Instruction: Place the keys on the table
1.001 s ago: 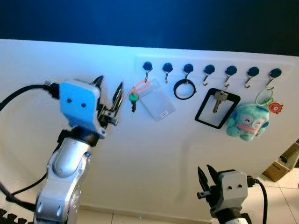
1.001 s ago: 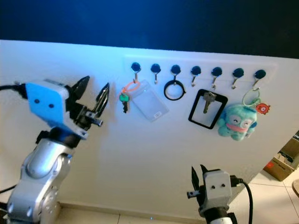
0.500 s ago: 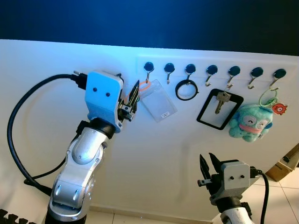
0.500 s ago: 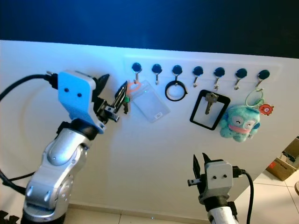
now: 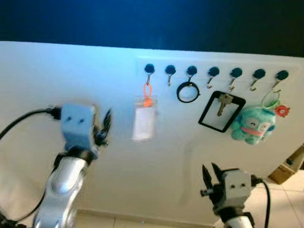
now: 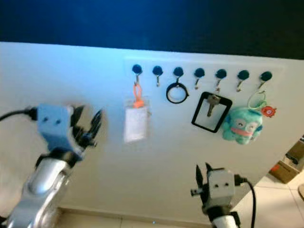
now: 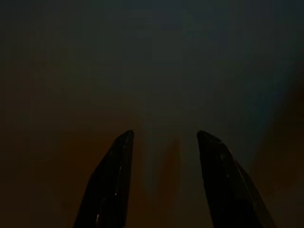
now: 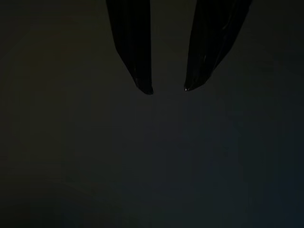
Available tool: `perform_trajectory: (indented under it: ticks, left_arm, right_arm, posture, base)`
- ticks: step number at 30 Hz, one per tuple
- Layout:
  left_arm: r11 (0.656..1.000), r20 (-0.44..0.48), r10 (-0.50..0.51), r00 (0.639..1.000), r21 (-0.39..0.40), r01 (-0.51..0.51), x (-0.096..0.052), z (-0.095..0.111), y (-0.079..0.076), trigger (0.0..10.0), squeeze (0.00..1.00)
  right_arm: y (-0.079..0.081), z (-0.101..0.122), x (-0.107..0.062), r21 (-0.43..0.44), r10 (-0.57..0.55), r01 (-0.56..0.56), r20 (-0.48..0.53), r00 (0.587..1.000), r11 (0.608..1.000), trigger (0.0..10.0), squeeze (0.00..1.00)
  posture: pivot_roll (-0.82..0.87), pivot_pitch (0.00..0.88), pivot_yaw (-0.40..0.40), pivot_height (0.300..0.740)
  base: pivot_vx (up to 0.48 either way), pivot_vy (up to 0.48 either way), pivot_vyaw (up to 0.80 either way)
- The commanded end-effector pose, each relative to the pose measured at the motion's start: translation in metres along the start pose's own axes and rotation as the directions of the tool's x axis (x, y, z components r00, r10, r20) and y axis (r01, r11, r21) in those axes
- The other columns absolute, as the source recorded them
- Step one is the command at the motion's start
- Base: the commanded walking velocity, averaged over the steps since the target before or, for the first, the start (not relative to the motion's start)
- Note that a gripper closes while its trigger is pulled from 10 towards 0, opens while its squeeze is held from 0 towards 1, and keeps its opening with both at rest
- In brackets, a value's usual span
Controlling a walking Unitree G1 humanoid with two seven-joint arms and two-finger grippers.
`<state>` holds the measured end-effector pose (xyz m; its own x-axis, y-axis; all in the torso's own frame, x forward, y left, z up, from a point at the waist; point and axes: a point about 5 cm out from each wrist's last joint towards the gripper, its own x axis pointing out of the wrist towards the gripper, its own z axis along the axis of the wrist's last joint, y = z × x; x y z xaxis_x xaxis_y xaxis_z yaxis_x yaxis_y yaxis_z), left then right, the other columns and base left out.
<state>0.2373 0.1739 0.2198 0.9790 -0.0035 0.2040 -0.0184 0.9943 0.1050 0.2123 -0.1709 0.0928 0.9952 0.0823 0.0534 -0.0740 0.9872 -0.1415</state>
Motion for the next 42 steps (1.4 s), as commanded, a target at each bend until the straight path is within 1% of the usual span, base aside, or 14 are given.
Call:
perform_trajectory:
  ticks: [1, 2, 3, 5, 6, 8, 9, 10, 12, 15, 17, 19, 26, 42]
  left_arm:
    - [0.996, -0.099, 0.084, 0.992, -0.02, -0.086, -0.008, -0.024, 0.014, 10.0, 0.0]
    - [0.993, -0.158, 0.118, 0.98, -0.012, -0.121, -0.014, -0.04, 0.021, 10.0, 0.0]
    - [0.993, -0.158, 0.118, 0.98, -0.012, -0.121, -0.014, -0.04, 0.021, 10.0, 0.0]
    - [0.99, -0.245, 0.139, 0.959, 0.052, -0.13, -0.024, -0.068, 0.028, 10.0, 0.0]
    - [0.99, -0.245, 0.139, 0.959, 0.052, -0.13, -0.024, -0.068, 0.028, 10.0, 0.0]
    - [0.989, -0.429, 0.12, 0.895, 0.131, -0.07, -0.053, -0.125, 0.027, 10.0, 0.0]
    - [0.989, -0.429, 0.12, 0.895, 0.131, -0.07, -0.053, -0.125, 0.027, 10.0, 0.0]
    - [0.988, -0.476, 0.114, 0.872, 0.144, -0.05, -0.062, -0.138, 0.025, 10.0, 0.0]
    - [0.985, -0.615, 0.119, 0.78, 0.17, -0.016, -0.086, -0.181, 0.024, 10.0, 0.0]
    - [0.987, -0.647, 0.12, 0.753, 0.163, -0.017, -0.091, -0.191, 0.024, 10.0, 0.0]
    - [0.972, -0.744, 0.162, 0.648, 0.235, 0.027, -0.113, -0.228, 0.027, 10.0, 0.0]
    - [0.968, -0.757, 0.166, 0.632, 0.247, 0.04, -0.117, -0.233, 0.027, 10.0, 0.0]
    - [0.965, -0.731, 0.114, 0.672, 0.242, 0.099, -0.117, -0.238, 0.022, 10.0, 0.0]
    - [0.96, -0.696, 0.12, 0.708, 0.262, 0.095, -0.117, -0.245, 0.02, 10.0, 0.0]
  right_arm:
    - [0.001, -0.015, -0.008, -0.006, 0.015, -0.015, -0.056, 0.998, 1.0, 10.0, 0.0]
    - [0.001, -0.023, -0.012, -0.011, 0.019, -0.02, -0.087, 0.996, 1.0, 10.0, 0.0]
    - [0.001, -0.023, -0.012, -0.011, 0.019, -0.02, -0.087, 0.996, 1.0, 10.0, 0.0]
    - [0.002, -0.037, -0.018, -0.01, 0.028, -0.029, -0.143, 0.989, 1.0, 10.0, 0.0]
    - [0.002, -0.037, -0.018, -0.01, 0.028, -0.029, -0.143, 0.989, 1.0, 10.0, 0.0]
    - [-0.003, -0.069, -0.033, -0.006, 0.005, -0.007, -0.274, 0.962, 1.0, 10.0, 0.0]
    - [-0.003, -0.069, -0.033, -0.006, 0.005, -0.007, -0.274, 0.962, 1.0, 10.0, 0.0]
    - [-0.005, -0.077, -0.038, -0.005, -0.004, 0.003, -0.307, 0.952, 1.0, 10.0, 0.0]
    - [-0.015, -0.101, -0.049, -0.007, -0.061, 0.064, -0.413, 0.908, 0.998, 10.0, 0.0]
    - [-0.018, -0.107, -0.051, -0.014, -0.075, 0.077, -0.436, 0.897, 0.997, 10.0, 0.0]
    - [-0.032, -0.133, -0.054, -0.052, -0.172, 0.171, -0.542, 0.822, 0.984, 10.0, 0.0]
    - [-0.034, -0.136, -0.053, -0.057, -0.188, 0.189, -0.556, 0.81, 0.98, 10.0, 0.0]
    - [-0.03, -0.132, -0.041, -0.064, -0.14, 0.125, -0.505, 0.852, 0.99, 10.0, 0.0]
    - [-0.024, -0.137, -0.039, -0.057, -0.114, 0.098, -0.49, 0.864, 0.993, 10.0, 0.0]
  posture:
    - [0.07, 0.113, 0.0, 0.74]
    - [0.07, 0.117, -0.006, 0.74]
    - [0.07, 0.117, -0.006, 0.74]
    - [0.07, 0.116, -0.008, 0.74]
    - [0.07, 0.116, -0.008, 0.74]
    - [0.07, 0.119, -0.013, 0.74]
    - [0.07, 0.119, -0.013, 0.74]
    - [0.07, 0.119, -0.013, 0.74]
    - [0.07, 0.121, -0.012, 0.74]
    - [0.07, 0.121, -0.012, 0.74]
    - [0.05, 0.12, -0.009, 0.74]
    - [0.05, 0.12, -0.009, 0.74]
    - [0.04, 0.12, -0.003, 0.74]
    - [0.06, 0.12, -0.013, 0.74]
  base:
    - [0.0, 0.0, 0.0]
    - [0.0, 0.0, 0.0]
    - [0.0, 0.0, 0.0]
    - [0.0, 0.0, 0.0]
    - [0.0, 0.0, 0.0]
    - [0.0, 0.0, 0.0]
    - [0.0, 0.0, 0.0]
    - [0.0, 0.0, 0.0]
    - [0.0, 0.0, 0.0]
    - [0.0, 0.0, 0.0]
    - [0.0, 0.0, 0.0]
    - [0.0, 0.0, 0.0]
    - [0.0, -0.17, 0.0]
    - [0.0, -0.449, 0.0]
